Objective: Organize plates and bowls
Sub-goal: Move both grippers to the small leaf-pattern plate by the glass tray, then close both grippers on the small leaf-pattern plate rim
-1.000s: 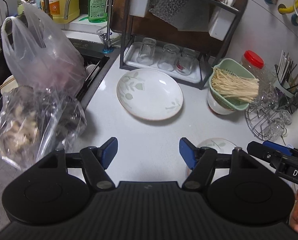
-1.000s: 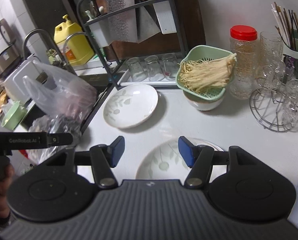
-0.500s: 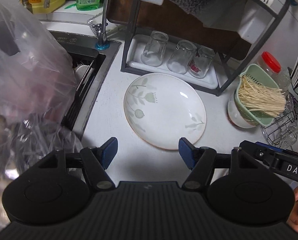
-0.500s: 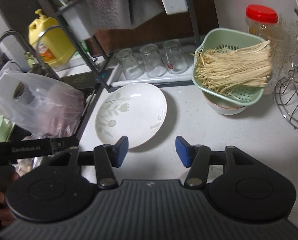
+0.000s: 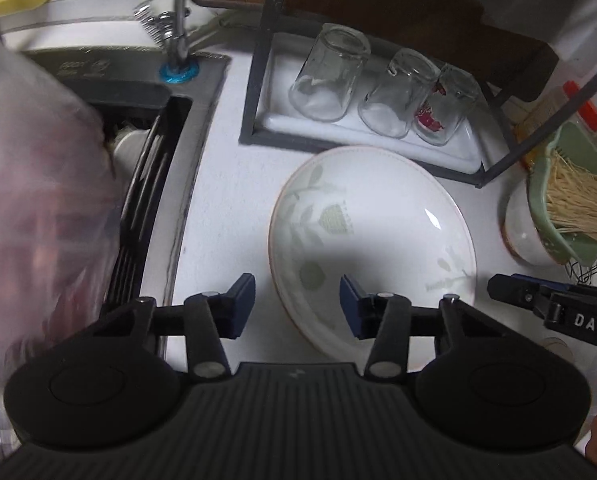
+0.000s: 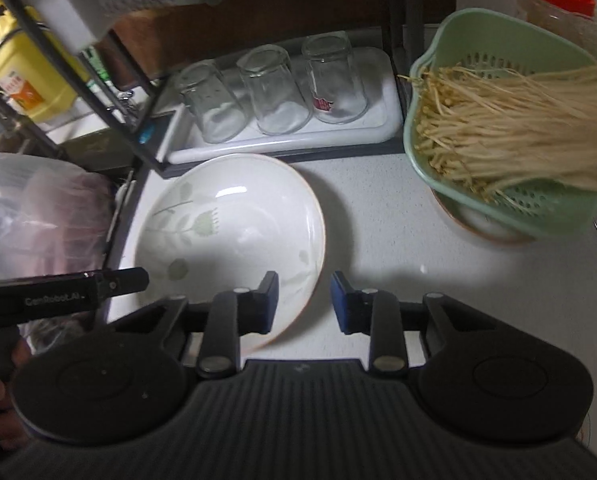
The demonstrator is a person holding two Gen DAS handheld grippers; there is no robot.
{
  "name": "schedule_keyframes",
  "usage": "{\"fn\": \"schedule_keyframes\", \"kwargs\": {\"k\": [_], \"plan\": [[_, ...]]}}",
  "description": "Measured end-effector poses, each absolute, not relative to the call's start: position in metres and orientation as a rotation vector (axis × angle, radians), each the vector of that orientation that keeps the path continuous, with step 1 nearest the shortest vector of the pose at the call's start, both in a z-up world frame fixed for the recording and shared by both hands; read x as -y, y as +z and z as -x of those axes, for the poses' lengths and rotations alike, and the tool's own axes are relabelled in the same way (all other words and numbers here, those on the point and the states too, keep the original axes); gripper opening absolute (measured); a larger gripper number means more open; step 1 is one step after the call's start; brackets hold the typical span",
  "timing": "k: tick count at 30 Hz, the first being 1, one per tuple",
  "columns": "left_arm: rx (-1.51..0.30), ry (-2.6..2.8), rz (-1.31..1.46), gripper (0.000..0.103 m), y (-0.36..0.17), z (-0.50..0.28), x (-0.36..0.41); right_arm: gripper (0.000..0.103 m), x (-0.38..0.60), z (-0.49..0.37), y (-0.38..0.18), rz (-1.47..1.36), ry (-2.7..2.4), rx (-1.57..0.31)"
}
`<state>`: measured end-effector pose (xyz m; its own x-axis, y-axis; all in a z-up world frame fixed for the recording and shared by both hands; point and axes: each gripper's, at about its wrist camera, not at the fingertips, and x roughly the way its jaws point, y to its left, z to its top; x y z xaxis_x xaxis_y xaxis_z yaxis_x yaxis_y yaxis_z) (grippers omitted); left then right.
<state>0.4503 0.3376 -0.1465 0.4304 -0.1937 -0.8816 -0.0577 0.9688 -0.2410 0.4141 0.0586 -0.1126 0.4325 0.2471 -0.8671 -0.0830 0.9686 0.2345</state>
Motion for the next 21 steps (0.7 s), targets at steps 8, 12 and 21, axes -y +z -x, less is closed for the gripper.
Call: {"fn": "schedule_keyframes", "kwargs": {"k": [8, 12, 21], "plan": [[-1.165, -0.136, 0.258, 0.037, -0.162, -0.487, -0.34, 0.022, -0.065, -0.446, -0.135, -0.162, 0.139, -1.147], [-1.187, -0.15, 0.242, 0.032, -0.17, -0.498, -0.338, 0.016, -0.064, -0.456, -0.144, -0.157, 0.123, -1.173], [-1.212, -0.168, 0.247, 0.032, -0.183, -0.504, -0.331, 0.011, -0.069, -0.464, -0.152, -0.145, 0.154, -1.169]]}}
